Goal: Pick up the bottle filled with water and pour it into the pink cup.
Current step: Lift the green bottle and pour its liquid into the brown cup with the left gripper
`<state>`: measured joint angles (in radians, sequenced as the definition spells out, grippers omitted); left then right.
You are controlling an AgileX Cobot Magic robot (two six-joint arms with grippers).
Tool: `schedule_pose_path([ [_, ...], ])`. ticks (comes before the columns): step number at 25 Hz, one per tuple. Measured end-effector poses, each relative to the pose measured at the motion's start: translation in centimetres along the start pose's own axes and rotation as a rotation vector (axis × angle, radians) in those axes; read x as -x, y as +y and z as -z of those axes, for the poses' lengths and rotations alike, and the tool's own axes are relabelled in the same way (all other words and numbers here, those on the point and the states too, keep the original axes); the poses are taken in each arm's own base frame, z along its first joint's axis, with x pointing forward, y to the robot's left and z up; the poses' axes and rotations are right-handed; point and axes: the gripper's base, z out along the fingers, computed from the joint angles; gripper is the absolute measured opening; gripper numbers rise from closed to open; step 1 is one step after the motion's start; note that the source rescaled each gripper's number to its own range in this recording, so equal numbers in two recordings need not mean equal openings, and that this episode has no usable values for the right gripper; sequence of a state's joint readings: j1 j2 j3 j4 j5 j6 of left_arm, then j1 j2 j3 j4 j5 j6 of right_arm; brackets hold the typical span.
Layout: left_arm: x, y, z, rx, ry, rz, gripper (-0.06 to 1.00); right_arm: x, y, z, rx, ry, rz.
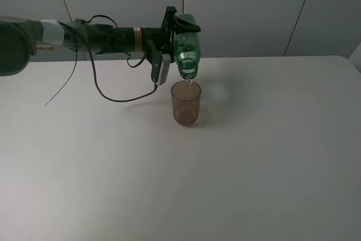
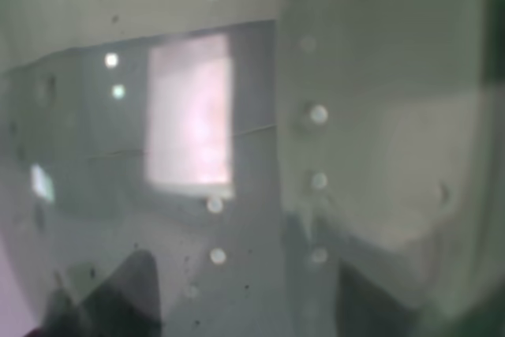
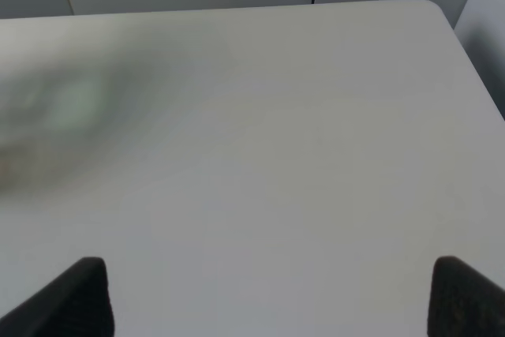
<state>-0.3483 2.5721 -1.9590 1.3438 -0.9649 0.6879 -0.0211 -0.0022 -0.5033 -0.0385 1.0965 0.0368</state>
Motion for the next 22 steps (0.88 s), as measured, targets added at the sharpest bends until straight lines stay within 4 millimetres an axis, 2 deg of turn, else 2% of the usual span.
schedule_pose_path([
  [22, -0.06, 0.2, -0.01, 0.016, 0.004, -0.054, 0.0, 0.0, 0.0, 0.0, 0.0, 0.0, 0.0],
])
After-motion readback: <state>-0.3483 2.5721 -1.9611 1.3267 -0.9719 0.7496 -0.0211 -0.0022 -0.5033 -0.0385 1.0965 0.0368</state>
